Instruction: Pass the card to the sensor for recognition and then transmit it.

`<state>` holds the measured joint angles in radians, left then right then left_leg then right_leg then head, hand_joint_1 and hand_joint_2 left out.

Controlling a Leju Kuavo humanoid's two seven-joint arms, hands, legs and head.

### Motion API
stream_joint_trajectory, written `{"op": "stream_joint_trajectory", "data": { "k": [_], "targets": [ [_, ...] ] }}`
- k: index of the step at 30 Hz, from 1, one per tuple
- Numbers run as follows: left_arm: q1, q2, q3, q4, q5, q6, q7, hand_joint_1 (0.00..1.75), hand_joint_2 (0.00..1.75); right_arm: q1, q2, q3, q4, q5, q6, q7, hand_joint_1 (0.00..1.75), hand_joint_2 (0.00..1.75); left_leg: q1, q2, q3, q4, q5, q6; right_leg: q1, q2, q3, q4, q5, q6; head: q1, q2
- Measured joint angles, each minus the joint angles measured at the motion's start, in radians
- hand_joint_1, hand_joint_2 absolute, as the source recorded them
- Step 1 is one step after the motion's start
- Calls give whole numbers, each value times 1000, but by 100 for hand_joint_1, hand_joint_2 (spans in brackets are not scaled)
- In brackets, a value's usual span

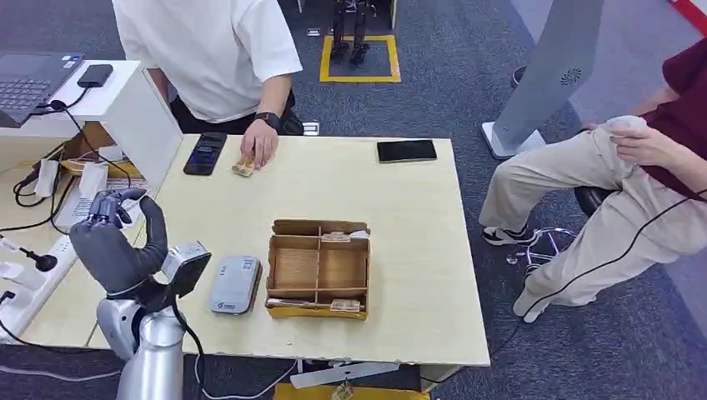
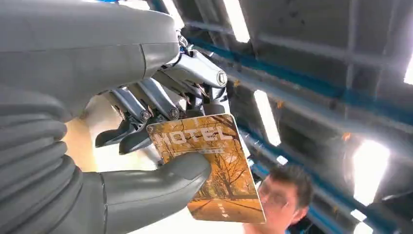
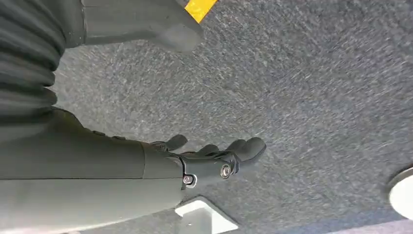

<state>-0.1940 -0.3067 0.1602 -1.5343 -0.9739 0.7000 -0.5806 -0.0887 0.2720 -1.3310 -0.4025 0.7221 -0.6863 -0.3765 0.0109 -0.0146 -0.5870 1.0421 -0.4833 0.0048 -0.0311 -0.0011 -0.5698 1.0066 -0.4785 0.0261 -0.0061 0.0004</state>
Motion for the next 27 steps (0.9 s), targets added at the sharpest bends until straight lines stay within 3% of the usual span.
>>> {"op": "stream_joint_trajectory", "data": {
  "k": [4, 8, 14, 22, 27],
  "targets": [
    [30, 7, -7, 23, -13, 0, 24, 175, 175, 4, 5, 0, -13, -5, 1, 5, 0, 175, 0, 0, 0, 0, 0, 0, 0, 0, 0, 0, 0, 0, 2, 0],
    [71, 17, -53, 43, -54, 0, 139, 175, 175, 6, 11, 0, -28, -18, 2, 20, 0, 175, 0, 0, 0, 0, 0, 0, 0, 0, 0, 0, 0, 0, 1, 0],
    [127, 31, -125, 81, -115, 0, 259, 175, 175, 15, 23, 5, -58, -23, 6, 37, 0, 175, 0, 0, 0, 0, 0, 1, 0, -1, 0, 0, 0, 0, 2, 0],
    [150, 39, -163, 113, -134, 1, 289, 175, 175, 23, 33, 15, -81, -23, 13, 40, 0, 175, 0, 0, 0, 0, 0, 1, 0, 0, 0, 0, 0, 0, 1, 0],
    [161, 64, -208, 147, -218, 1, 395, 175, 175, 28, 40, 19, -106, -23, 21, 56, 0, 175, 0, 0, 0, 0, 0, 1, 0, 0, 0, 0, 0, 0, 1, 0]
  ]
}}
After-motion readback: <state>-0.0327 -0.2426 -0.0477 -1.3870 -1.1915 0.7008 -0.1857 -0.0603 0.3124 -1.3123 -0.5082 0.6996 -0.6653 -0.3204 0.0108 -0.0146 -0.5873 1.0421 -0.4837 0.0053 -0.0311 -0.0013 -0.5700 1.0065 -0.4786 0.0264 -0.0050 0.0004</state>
